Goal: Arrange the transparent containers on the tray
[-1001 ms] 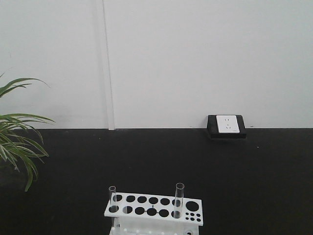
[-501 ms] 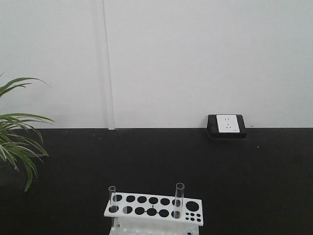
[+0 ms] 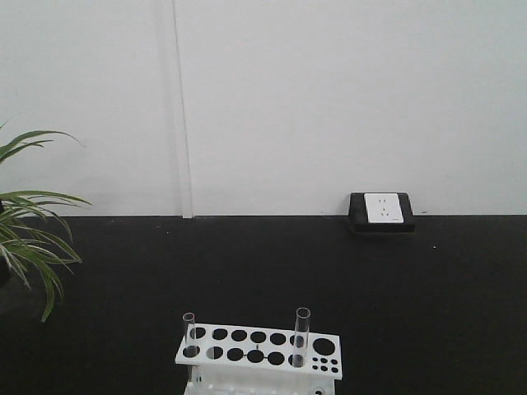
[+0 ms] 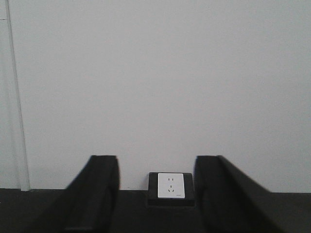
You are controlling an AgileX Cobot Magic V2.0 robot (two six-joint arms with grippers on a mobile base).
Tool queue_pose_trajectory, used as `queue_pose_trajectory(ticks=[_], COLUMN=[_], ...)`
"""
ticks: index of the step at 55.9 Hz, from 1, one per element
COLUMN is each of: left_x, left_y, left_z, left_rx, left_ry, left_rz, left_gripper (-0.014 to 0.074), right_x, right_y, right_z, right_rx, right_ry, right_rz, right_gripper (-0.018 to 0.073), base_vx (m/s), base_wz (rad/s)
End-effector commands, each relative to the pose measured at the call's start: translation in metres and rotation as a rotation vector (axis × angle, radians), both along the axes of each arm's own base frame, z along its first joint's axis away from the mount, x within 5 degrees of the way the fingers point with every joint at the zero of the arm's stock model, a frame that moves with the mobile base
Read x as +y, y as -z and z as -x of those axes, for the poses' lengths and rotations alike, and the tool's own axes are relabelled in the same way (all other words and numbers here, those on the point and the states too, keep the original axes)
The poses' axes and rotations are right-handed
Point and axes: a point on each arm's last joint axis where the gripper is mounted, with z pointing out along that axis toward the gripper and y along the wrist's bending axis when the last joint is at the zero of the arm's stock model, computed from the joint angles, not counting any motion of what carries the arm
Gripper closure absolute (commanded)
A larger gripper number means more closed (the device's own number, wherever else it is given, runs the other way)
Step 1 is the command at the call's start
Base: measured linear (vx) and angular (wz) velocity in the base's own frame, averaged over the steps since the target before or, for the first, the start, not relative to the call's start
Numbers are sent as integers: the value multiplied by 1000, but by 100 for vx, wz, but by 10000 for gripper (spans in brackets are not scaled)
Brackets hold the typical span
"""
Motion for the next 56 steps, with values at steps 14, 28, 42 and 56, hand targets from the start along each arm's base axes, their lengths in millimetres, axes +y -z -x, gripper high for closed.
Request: queue_pose_trajectory(ticks=[14, 28, 42, 56], left_x=[1, 1, -2, -9], left_y=[-23, -24, 25, 94], left_z=[3, 4, 5, 25], left_rx=[-140, -156, -63, -55], left_ry=[-4, 2, 25, 141], left_rz=[35, 88, -9, 45], left_gripper=[-3, 36, 88, 135], right_x=[0, 0, 0, 2], right_y=[-24, -19, 14, 43], right_z=[5, 4, 3, 7], right_rx=[-157, -144, -70, -97], right_ry=[0, -12, -12, -29], right_rz=[-3, -52, -50, -12], right_gripper=[-167, -101, -13, 18], base_vx=[0, 0, 0, 0], base_wz=[0, 0, 0, 0])
